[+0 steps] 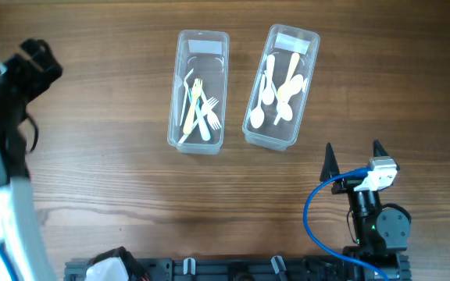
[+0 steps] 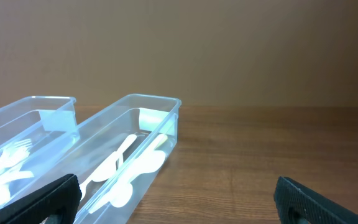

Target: Pack container

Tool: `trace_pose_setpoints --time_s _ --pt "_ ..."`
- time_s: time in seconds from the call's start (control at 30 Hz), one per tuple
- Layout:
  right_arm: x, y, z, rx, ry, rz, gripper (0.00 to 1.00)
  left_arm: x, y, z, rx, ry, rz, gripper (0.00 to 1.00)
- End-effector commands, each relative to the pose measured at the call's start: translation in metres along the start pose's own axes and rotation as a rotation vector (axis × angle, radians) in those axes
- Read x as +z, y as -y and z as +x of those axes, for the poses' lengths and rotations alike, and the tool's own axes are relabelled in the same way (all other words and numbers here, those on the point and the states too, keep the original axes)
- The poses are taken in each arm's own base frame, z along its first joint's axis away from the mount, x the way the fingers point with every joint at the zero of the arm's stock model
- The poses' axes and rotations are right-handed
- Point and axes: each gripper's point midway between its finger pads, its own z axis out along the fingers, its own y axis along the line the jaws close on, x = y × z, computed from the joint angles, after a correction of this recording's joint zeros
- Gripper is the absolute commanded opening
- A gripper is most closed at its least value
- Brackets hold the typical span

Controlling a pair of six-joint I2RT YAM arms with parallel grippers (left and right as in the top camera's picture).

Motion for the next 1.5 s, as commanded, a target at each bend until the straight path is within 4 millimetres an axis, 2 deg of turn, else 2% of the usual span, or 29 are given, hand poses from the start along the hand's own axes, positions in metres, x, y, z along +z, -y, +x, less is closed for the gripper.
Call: trace_pose_setpoints --time_s 0.0,0.13,0.2,0.3,0.43,0.47,0.63,0.9,1.27,1.47 --pt "0.0 -0.002 -0.001 -0.016 0.009 -0.013 1.0 -0.064 0.003 -0.009 0.012 0.113 -0.003 1.0" --pt "0.0 -0.002 -0.001 -0.016 0.009 -0.013 1.0 -0.107 0.009 0.001 0.032 0.183 0.015 1.0" --pt "0.0 -0.002 -0.001 -0.016 0.008 -0.013 1.0 -0.125 0.008 0.017 0.047 0.216 0.021 1.0" --pt "0.0 -0.002 -0.001 -0.016 0.008 -0.013 1.0 -0.134 0.005 0.041 0.061 0.245 0.05 1.0" --pt "0.0 -0.002 -0.001 -0.016 0.008 -0.013 1.0 -0.123 -0.003 0.072 0.069 0.304 0.085 1.0" --pt "0.0 -0.002 -0.001 -0.016 0.008 -0.013 1.0 -0.114 -0.005 0.084 0.07 0.325 0.106 1.0" --pt "0.0 -0.002 -0.001 -0.016 0.008 -0.013 1.0 -0.083 -0.012 0.119 0.071 0.387 0.163 1.0" --pt "0.0 -0.002 -0.001 -0.016 0.008 -0.013 1.0 -0.048 -0.024 0.167 -0.03 0.415 0.23 1.0" --pt "0.0 -0.002 -0.001 -0.016 0.008 -0.013 1.0 -0.038 -0.028 0.196 -0.024 0.411 0.264 1.0" --pt "0.0 -0.002 -0.001 -0.016 0.008 -0.013 1.0 -0.033 -0.03 0.203 -0.024 0.4 0.268 1.0"
